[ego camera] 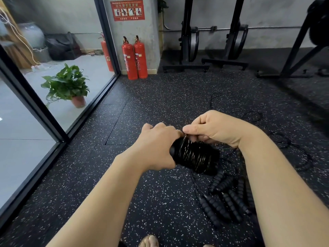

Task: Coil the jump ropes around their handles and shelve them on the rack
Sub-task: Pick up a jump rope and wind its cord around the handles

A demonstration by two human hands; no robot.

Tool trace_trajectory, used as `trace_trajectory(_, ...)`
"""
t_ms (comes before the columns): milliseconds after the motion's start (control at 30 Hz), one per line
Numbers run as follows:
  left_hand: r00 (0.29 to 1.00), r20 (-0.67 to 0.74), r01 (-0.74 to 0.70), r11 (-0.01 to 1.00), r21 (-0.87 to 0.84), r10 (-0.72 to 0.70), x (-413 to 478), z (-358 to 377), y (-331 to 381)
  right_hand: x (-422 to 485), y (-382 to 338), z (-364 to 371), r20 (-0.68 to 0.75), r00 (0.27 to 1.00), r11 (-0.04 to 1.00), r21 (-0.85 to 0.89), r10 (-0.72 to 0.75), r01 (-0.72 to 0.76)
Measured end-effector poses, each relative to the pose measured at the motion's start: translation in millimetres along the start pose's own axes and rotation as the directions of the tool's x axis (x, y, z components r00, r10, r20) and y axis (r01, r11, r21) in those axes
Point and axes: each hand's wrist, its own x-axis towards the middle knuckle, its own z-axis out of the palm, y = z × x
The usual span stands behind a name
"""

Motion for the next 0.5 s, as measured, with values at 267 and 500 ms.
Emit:
trace_trajectory(267, 0.993, 0.114, 0.012, 0.934, -0.357, 0.031, -9.3, -10.4, 5.9, 3.7, 7.8, -1.2, -0.019, 0.998, 0.996, 0.074, -0.054, 0.055)
trace_trajectory(500, 0.978, 0.187, 0.061, 0.735, -0.675, 0.091, -14.7, -17.5, 1.0, 6.9, 18.9, -7.9, -0.016, 0.995, 0.977, 0.190, -0.096, 0.098)
